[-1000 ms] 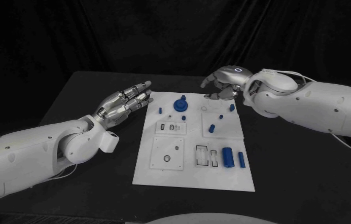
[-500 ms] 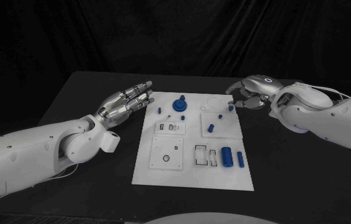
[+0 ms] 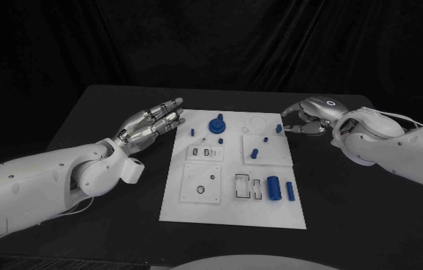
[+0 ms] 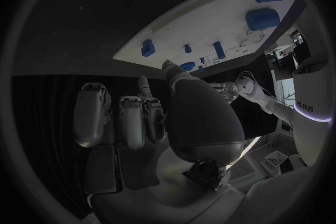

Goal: Assemble the parts on the task board

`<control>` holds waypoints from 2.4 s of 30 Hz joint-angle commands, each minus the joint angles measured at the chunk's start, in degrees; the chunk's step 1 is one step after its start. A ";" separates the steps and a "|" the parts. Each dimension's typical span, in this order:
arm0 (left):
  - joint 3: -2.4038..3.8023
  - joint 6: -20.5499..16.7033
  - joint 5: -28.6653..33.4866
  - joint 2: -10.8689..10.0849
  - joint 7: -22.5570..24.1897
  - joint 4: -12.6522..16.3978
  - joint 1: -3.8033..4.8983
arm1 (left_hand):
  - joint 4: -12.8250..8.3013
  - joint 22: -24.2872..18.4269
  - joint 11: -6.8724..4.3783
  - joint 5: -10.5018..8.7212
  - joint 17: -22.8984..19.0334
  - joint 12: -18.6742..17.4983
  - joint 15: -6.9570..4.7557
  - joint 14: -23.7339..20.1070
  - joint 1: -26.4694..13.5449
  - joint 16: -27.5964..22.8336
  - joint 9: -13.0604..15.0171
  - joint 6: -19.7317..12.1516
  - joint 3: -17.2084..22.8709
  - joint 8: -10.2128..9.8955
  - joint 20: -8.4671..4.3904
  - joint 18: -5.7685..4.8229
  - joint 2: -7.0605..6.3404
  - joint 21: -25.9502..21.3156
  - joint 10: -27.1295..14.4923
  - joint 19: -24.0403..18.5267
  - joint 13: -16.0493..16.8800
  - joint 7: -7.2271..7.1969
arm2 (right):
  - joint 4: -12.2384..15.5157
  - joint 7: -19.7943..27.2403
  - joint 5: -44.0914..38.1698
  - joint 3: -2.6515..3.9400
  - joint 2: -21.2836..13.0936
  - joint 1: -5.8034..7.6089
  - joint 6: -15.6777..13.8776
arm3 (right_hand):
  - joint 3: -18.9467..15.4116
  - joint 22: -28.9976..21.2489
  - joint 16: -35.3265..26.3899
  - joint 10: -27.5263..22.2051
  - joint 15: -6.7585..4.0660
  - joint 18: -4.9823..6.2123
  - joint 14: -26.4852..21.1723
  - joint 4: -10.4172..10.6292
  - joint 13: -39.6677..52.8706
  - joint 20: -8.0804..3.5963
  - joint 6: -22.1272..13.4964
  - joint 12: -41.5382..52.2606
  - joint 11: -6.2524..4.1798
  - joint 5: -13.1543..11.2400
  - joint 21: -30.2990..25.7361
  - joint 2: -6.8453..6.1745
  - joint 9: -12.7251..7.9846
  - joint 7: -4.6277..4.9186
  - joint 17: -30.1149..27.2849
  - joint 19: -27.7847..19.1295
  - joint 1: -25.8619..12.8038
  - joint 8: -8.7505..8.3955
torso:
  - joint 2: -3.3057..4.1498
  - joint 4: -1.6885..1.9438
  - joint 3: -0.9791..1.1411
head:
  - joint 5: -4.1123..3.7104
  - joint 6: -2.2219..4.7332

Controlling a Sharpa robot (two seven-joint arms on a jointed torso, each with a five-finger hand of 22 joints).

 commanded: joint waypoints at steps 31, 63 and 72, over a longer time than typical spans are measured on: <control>0.04 0.57 0.13 -0.04 0.68 0.02 -0.26 | -0.04 -0.07 0.28 0.20 0.08 0.21 0.30 0.03 0.28 0.33 0.08 -0.04 0.34 0.38 0.43 0.92 -0.20 0.04 0.02 0.01 0.01 0.35 | -5.67 -1.77 0.02 0.03 4.22 -1.94 0.78 | -0.96 9.08 -2.58 6.00 -0.11 0.38 4.96 1.14 15.10 0.22 2.26 0.20 0.02 -1.43 -2.70 0.19 0.24 0.51 11.62 -1.30 2.13 1.25 | -0.03 0.01 -0.04 | 0.06 -0.21; 0.04 1.16 0.13 0.28 0.34 -0.25 -0.40 | -0.17 -0.07 0.36 0.21 0.08 0.27 0.34 0.05 0.17 0.36 0.06 -0.14 0.53 0.37 0.47 0.93 -0.28 0.04 0.05 0.02 0.02 0.35 | -8.49 0.10 0.03 0.04 7.11 -2.96 1.34 | -0.87 8.89 -3.98 6.00 -0.33 0.56 4.63 -0.20 15.10 0.03 5.49 0.20 -0.23 4.57 -4.18 1.04 3.52 0.22 10.42 -1.47 4.40 4.51 | 0.02 0.04 -0.05 | 0.13 -0.66; 0.04 1.24 0.13 0.35 0.28 -0.33 -0.44 | -0.17 -0.07 0.36 0.21 0.08 0.27 0.34 0.05 0.17 0.36 0.06 -0.14 0.53 0.37 0.47 0.93 -0.28 0.04 0.05 0.02 0.02 0.35 | -8.66 0.55 0.03 0.05 7.25 -3.02 1.10 | -0.55 9.00 -4.04 6.00 -0.57 0.58 4.62 -1.36 15.10 -0.18 6.49 0.20 -0.56 7.61 -4.58 1.87 6.25 -0.20 10.33 -1.40 5.25 7.80 | -0.01 0.00 -0.03 | 0.15 -0.85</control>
